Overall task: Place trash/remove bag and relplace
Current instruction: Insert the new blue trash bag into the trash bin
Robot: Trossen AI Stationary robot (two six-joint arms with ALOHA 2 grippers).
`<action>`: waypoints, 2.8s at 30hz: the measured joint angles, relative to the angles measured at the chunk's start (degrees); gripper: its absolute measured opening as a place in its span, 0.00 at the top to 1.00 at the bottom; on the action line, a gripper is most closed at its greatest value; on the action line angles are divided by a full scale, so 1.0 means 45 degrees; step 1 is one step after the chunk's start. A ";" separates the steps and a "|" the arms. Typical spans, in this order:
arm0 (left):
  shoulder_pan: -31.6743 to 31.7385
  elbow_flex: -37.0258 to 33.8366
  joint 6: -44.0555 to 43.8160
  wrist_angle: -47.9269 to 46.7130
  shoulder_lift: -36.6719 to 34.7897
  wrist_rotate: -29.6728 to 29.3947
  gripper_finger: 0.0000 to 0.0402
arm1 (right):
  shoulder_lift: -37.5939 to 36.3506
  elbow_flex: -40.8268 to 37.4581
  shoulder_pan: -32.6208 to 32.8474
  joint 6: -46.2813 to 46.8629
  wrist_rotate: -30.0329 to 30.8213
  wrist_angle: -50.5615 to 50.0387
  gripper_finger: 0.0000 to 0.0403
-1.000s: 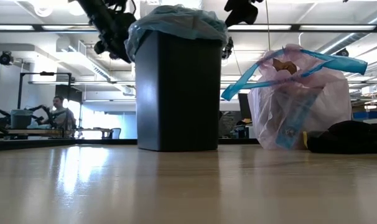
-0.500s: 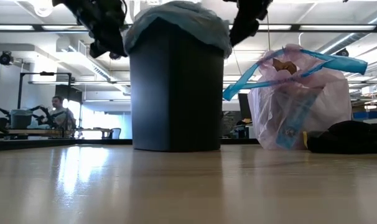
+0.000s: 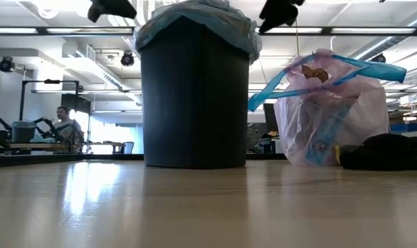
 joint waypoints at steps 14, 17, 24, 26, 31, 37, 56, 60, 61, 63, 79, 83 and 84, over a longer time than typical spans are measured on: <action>0.0303 0.2514 0.2405 -0.0648 0.5281 0.2335 0.95 | -0.0008 0.0005 0.0243 0.1208 0.0242 0.0240 0.34; 0.0396 0.3283 0.2556 -0.1166 0.5767 0.2329 0.95 | -0.0008 0.0005 0.0282 0.1346 0.0248 0.0234 0.35; 0.0556 0.3992 0.3523 -0.1674 0.6469 0.2294 0.95 | 0.0042 0.0005 0.0311 0.1367 0.0293 0.0192 0.37; 0.0660 0.3993 0.3611 -0.1745 0.6508 0.2305 0.95 | 0.0068 0.0005 0.0307 0.1367 0.0357 0.0220 0.38; 0.0787 0.3759 0.3690 -0.1848 0.6596 0.2309 0.95 | 0.0084 -0.0005 0.0301 0.1251 0.0683 0.0273 0.37; 0.0815 0.3346 0.3670 -0.2174 0.6576 0.2517 0.95 | 0.0062 -0.0015 0.0253 0.1224 0.1392 0.1403 0.35; 0.0324 0.2841 0.4126 -0.4690 0.3354 0.3676 0.95 | 0.0136 -0.0015 -0.0289 0.0980 0.1689 0.3033 0.37; 0.0324 0.2860 0.3393 -0.4148 0.3081 0.3839 0.95 | 0.0226 -0.0015 -0.0427 0.0984 0.1658 0.3039 0.36; 0.0308 0.2855 0.3227 -0.4163 0.3179 0.3961 0.95 | 0.0239 -0.0015 -0.0427 0.0984 0.1654 0.3047 0.36; 0.0207 0.2836 0.3053 -0.4115 0.3433 0.4095 0.95 | 0.0257 -0.0015 -0.0427 0.0979 0.1631 0.3043 0.37; -0.0106 0.2928 0.3157 -0.1825 0.5279 0.2645 0.95 | 0.0259 -0.0015 0.0010 0.1467 0.1508 0.3028 0.41; -0.0108 0.2928 0.3054 -0.1542 0.5184 0.2641 0.95 | 0.0259 -0.0015 0.0029 0.1453 0.1549 0.3023 0.39; -0.0108 0.2928 0.3045 -0.1543 0.5182 0.2641 0.95 | 0.0259 -0.0015 0.0024 0.1435 0.1552 0.3023 0.39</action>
